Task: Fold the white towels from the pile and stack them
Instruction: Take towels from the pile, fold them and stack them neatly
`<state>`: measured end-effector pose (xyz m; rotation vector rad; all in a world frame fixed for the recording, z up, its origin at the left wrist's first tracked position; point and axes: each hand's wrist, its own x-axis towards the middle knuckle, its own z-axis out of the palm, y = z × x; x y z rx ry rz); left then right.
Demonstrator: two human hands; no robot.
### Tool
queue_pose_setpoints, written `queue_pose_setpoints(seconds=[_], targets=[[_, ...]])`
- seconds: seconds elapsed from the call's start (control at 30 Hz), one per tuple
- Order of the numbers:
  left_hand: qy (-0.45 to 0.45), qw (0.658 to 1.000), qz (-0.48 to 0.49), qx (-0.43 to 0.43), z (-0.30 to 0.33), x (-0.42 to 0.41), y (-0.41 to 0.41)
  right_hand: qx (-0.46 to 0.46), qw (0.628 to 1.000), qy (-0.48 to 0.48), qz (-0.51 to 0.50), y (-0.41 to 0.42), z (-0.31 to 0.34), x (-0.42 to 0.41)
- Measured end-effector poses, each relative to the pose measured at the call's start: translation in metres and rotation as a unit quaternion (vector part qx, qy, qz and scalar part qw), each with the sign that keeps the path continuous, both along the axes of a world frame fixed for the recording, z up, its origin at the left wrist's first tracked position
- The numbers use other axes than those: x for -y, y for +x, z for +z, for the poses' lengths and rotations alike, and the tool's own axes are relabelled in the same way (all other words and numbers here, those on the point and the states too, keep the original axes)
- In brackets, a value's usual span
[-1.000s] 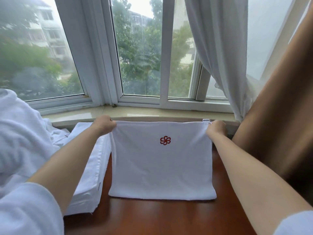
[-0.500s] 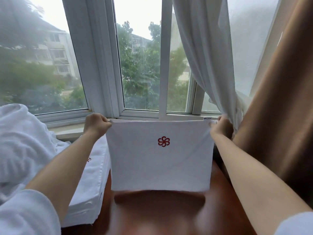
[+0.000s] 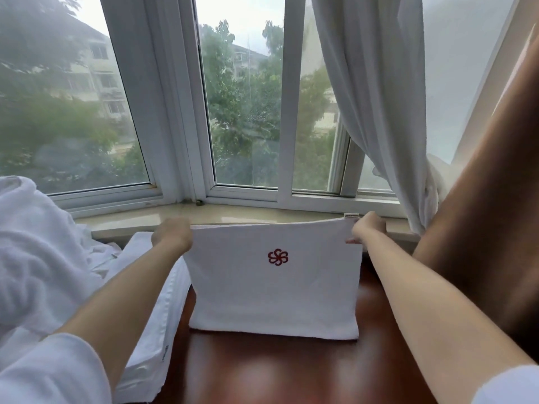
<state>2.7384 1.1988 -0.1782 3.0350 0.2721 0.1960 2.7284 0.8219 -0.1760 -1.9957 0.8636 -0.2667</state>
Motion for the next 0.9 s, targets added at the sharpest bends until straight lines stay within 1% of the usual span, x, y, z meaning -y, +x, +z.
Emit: queue_pose_setpoints(seconds=[0.07, 0.13, 0.2, 0.27, 0.33, 0.4, 0.47, 0.53, 0.63, 0.7, 0.8, 0.87, 0.9], targets=[[-0.118, 0.991, 0.035, 0.059, 0.002, 0.002, 0.018, 0.042, 0.997, -0.061, -0.024, 0.012, 0.004, -0.001], [-0.235, 0.962, 0.037, 0.136, 0.007, 0.003, 0.036, 0.107, 0.992, -0.060, -0.025, 0.024, 0.007, -0.001], [-0.320, 0.925, 0.026, 0.201, 0.015, 0.006, 0.046, 0.151, 0.987, -0.045, -0.026, 0.031, 0.012, 0.001], [-0.357, 0.895, 0.013, 0.267, 0.023, 0.010, 0.050, 0.194, 0.980, -0.034, -0.032, 0.034, 0.018, 0.003], [-0.359, 0.879, -0.007, 0.312, 0.029, 0.014, 0.049, 0.235, 0.970, -0.028, -0.054, 0.034, 0.024, 0.005], [-0.371, 0.867, -0.016, 0.333, 0.030, 0.018, 0.042, 0.259, 0.963, -0.029, -0.071, 0.029, 0.025, 0.005], [-0.378, 0.862, -0.004, 0.338, 0.023, 0.020, 0.028, 0.268, 0.959, -0.036, -0.086, 0.017, 0.021, 0.003], [-0.373, 0.868, 0.020, 0.326, 0.004, 0.019, 0.009, 0.249, 0.963, -0.048, -0.093, 0.005, 0.009, 0.005], [-0.371, 0.891, 0.038, 0.260, -0.037, 0.017, -0.022, 0.171, 0.980, -0.057, -0.084, -0.012, -0.024, 0.013], [-0.345, 0.918, 0.046, 0.190, -0.067, 0.013, -0.039, 0.081, 0.991, -0.051, -0.091, -0.024, -0.053, 0.014], [-0.304, 0.949, 0.055, 0.060, -0.108, 0.008, -0.061, -0.046, 0.992, -0.037, -0.107, -0.043, -0.091, 0.007], [-0.283, 0.957, 0.064, -0.031, -0.129, 0.005, -0.070, -0.099, 0.991, -0.007, -0.090, -0.054, -0.108, 0.002], [-0.277, 0.956, 0.065, -0.072, -0.137, 0.004, -0.072, -0.116, 0.991, 0.004, -0.065, -0.058, -0.115, 0.001]])
